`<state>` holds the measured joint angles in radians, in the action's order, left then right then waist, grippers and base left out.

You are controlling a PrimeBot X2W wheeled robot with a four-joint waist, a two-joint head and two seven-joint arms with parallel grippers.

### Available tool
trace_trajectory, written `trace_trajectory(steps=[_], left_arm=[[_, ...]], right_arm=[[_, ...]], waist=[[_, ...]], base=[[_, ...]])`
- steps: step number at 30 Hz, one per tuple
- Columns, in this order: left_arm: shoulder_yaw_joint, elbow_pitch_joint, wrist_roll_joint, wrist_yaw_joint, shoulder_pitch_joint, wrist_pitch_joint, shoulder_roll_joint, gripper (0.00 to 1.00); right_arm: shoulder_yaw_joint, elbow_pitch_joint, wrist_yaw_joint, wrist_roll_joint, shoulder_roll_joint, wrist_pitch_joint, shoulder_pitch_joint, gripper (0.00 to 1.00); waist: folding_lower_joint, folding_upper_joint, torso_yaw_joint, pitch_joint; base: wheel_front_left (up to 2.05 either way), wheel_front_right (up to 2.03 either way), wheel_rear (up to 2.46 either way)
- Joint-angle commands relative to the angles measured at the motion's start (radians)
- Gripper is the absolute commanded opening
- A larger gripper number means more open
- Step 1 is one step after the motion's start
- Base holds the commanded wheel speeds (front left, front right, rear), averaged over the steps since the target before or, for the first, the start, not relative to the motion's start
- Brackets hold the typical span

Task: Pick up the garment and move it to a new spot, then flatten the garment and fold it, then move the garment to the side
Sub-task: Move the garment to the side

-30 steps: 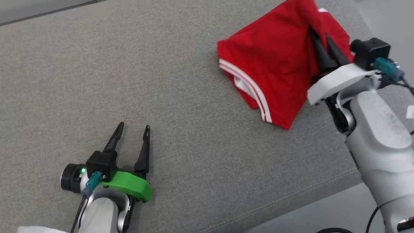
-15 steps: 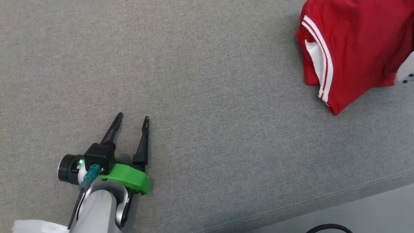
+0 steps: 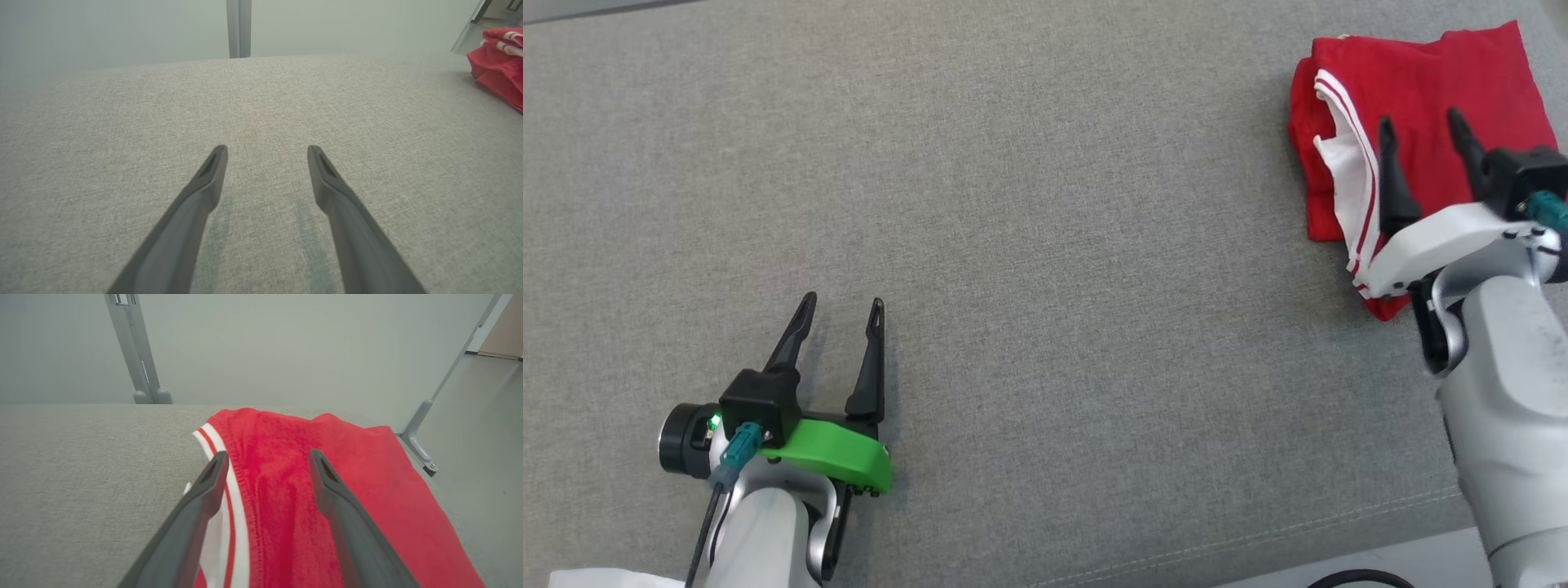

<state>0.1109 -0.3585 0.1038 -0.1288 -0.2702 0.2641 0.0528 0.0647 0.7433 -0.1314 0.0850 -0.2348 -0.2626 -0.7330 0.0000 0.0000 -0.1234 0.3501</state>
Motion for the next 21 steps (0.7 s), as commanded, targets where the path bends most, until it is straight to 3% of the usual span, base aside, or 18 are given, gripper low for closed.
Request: trace_trajectory(steps=[1, 10, 21], left_arm=[[-0.007, 0.0, 0.003, 0.002, 0.016, -0.001, 0.002, 1.0], [-0.04, -0.019, 0.013, 0.036, 0.061, -0.001, -0.001, 1.0], [-0.086, -0.043, 0.025, 0.081, 0.119, -0.001, -0.001, 1.0]], right_arm=[[-0.024, -0.031, 0.002, 0.018, 0.016, -0.002, 0.041, 1.0], [-0.156, -0.2, 0.002, 0.109, 0.131, -0.002, 0.241, 1.0], [-0.188, -0.204, 0.002, 0.064, 0.168, -0.002, 0.365, 1.0]], waist=[[0.0, 0.0, 0.013, -0.036], [0.0, 0.0, 0.052, -0.134], [0.0, 0.0, 0.089, -0.224]], base=[[0.0, 0.0, 0.0], [0.0, 0.0, 0.0], [0.0, 0.0, 0.0]])
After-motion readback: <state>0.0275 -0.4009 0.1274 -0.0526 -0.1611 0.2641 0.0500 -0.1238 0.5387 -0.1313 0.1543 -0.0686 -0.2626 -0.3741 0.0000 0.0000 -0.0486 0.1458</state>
